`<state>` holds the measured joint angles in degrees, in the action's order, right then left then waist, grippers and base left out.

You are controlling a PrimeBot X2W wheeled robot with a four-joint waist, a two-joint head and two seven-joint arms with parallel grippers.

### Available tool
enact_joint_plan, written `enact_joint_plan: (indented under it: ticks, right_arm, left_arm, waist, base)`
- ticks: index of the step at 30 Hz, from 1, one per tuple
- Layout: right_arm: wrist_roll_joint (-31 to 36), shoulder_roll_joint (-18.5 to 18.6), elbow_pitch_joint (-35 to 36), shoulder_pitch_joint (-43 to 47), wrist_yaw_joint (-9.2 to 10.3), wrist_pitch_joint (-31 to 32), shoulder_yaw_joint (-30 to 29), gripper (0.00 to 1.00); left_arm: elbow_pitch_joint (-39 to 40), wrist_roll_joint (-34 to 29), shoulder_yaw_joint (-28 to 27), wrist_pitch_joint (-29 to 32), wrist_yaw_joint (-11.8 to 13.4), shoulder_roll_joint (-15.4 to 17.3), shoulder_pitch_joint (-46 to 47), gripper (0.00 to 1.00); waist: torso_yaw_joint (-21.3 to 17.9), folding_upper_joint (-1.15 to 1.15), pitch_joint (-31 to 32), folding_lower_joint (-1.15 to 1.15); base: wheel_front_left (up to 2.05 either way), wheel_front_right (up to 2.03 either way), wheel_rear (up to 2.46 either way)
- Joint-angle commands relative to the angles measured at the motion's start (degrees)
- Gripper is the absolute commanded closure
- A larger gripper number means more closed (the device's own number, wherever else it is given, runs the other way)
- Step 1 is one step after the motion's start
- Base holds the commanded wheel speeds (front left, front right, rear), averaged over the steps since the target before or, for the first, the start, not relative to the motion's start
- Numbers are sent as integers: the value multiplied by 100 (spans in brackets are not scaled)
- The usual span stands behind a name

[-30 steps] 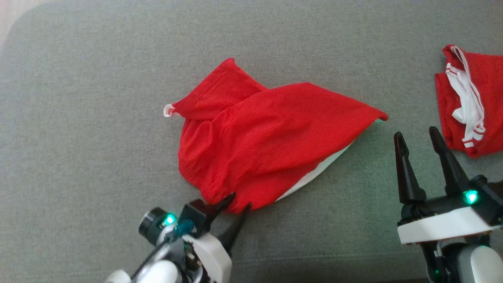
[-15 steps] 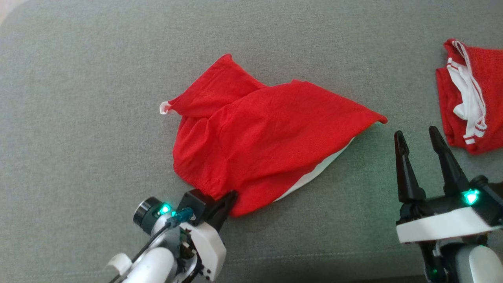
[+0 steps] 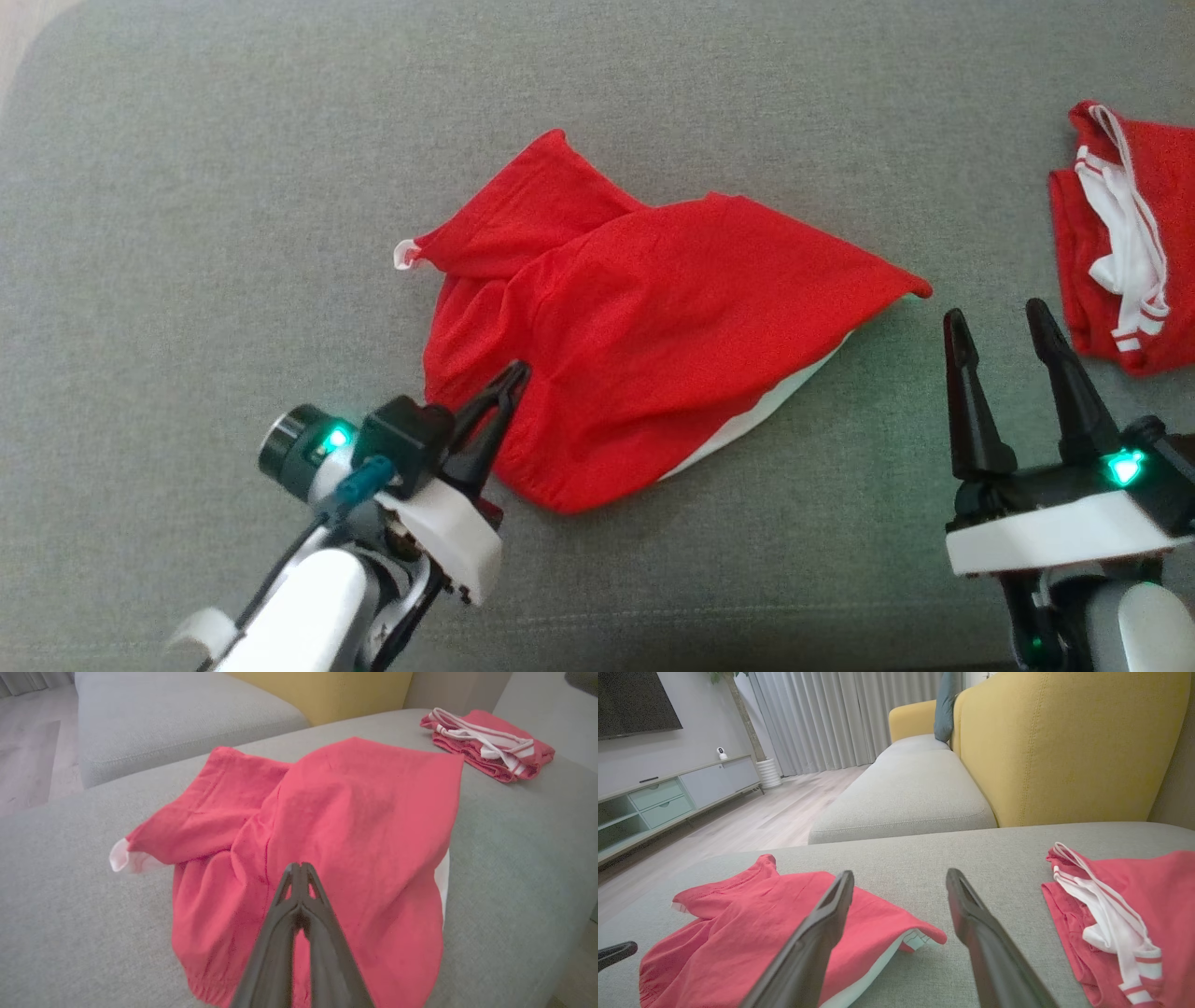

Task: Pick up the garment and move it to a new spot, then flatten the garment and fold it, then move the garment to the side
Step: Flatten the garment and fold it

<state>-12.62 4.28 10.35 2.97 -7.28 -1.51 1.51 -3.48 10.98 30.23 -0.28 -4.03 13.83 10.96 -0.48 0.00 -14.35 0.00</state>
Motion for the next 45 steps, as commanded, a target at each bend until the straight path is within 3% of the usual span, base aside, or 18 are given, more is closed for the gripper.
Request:
enact_joint_plan:
  ticks: [1, 2, 3, 12, 16, 26, 45]
  right_arm:
    - [-39, 3, 186, -160, -21, -72, 126, 0]
    - [-36, 7, 183, -160, -21, -77, 125, 0]
    - [-32, 8, 186, -161, -21, -82, 122, 0]
    - [86, 61, 192, -123, -21, -10, 22, 0]
    - [171, 74, 215, -26, -21, 91, 12, 0]
    - [224, 153, 288, 184, -21, 306, 35, 0]
    - [182, 149, 361, 213, -21, 345, 4, 0]
  left_arm:
    - [248, 32, -264, -43, 57, 96, 209, 100]
    - [476, 95, -499, -285, 309, 58, 164, 4]
    - [523, 112, -578, -397, 385, 42, 151, 0]
    - [685, 353, -1446, -1261, 1058, -20, -169, 0]
    - [650, 393, -1682, -1376, 1171, 55, -411, 0]
    - [686, 323, -1687, -1453, 1181, 85, -860, 0]
    - [612, 324, -1535, -1421, 1070, 63, -837, 0]
  waist:
    - [-4, 0, 12, 0]
    - [-10, 0, 50, 0]
    - [-13, 0, 61, 0]
    - [28, 0, 258, 0]
    - [58, 0, 386, 0]
    - [64, 0, 605, 0]
    - [61, 0, 589, 0]
  base:
    - [0, 0, 0]
    - [0, 0, 0]
    - [0, 0, 0]
    - [0, 0, 0]
    - [0, 0, 0]
    - [0, 0, 0]
    - [0, 0, 0]
